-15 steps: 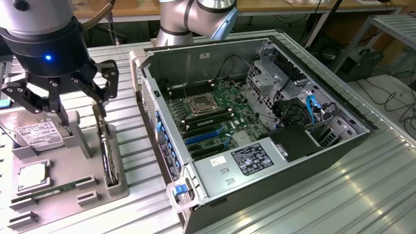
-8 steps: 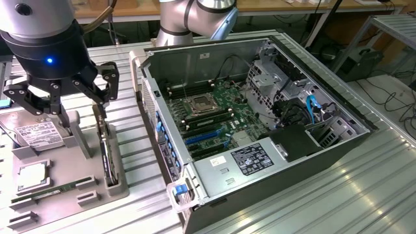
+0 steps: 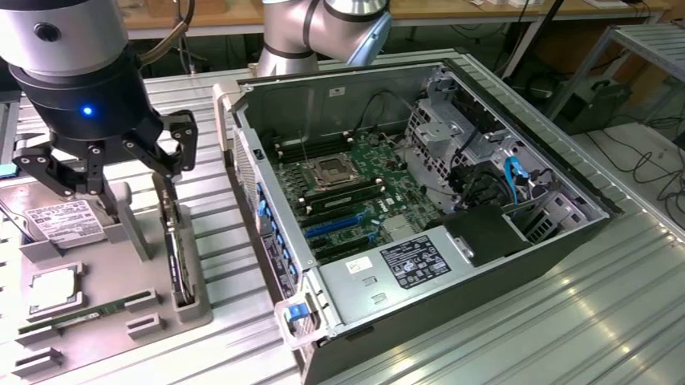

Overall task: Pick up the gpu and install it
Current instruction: 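Pick up the gpu and move the gpu toward the slot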

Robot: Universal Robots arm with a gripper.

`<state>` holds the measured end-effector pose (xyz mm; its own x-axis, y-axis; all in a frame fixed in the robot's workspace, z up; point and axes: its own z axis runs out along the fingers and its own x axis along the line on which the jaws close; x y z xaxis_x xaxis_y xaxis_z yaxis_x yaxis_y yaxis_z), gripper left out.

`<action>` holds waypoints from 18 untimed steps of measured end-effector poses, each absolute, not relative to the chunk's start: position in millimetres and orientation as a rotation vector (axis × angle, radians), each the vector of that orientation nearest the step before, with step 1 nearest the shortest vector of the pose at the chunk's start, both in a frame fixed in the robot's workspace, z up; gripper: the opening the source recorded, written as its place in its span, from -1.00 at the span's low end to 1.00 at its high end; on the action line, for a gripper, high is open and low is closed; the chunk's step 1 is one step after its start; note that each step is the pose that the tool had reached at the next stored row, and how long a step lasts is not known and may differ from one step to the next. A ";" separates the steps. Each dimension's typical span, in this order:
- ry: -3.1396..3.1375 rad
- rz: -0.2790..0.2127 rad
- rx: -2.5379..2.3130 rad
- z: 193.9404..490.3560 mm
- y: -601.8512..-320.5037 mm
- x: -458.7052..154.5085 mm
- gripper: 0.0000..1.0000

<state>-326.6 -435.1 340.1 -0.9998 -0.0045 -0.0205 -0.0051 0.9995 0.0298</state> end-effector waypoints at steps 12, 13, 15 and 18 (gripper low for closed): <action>3.121 0.047 -0.011 331.2 -435.1 -326.6 0.26; 3.121 0.047 -0.011 330.6 -435.1 -326.6 0.26; 3.121 0.047 -0.011 329.3 -435.1 -326.6 0.26; 3.121 0.047 -0.011 327.5 -435.1 -326.6 0.26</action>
